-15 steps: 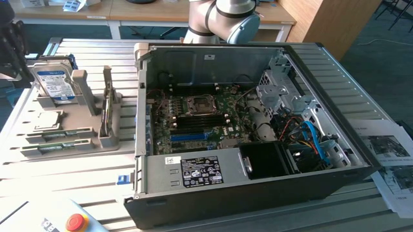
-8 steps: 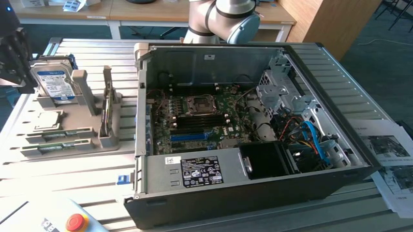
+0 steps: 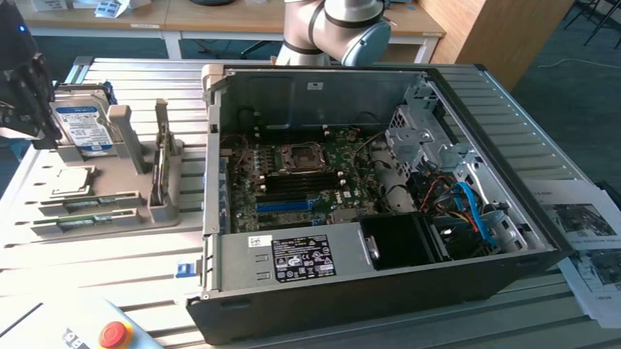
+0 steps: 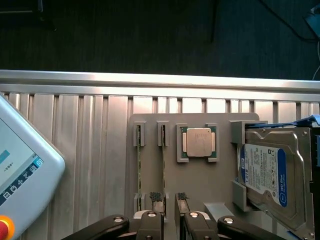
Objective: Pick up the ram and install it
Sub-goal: 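Pick up the ram and move it above insertion slot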
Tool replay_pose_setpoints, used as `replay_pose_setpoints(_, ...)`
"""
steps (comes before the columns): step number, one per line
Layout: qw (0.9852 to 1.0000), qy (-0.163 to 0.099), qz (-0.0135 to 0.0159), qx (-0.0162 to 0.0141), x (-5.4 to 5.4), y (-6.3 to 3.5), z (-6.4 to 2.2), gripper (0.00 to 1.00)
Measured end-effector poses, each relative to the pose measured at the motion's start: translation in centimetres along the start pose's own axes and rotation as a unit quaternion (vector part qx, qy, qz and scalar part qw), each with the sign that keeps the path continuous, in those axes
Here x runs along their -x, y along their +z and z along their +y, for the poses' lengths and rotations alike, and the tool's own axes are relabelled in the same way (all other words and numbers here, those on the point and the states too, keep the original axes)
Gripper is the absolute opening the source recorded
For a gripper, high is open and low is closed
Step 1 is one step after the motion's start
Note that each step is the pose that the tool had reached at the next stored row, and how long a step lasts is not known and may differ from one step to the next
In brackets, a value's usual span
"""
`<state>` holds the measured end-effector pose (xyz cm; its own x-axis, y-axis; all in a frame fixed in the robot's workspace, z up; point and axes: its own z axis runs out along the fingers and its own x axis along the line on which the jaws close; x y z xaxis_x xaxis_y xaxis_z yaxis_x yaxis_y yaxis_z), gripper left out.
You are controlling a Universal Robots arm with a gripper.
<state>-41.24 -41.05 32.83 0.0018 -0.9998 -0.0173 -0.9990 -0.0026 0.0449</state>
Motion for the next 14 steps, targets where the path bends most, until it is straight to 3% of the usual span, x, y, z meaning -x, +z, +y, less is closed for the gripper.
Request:
replay_pose_setpoints(12,1.0,0.0,0.002,0.0,0.0,2.18,-0.09,0.24)
replay_pose_setpoints(14,1.0,0.0,0.0039,0.0001,-0.1,3.97,-0.17,0.24)
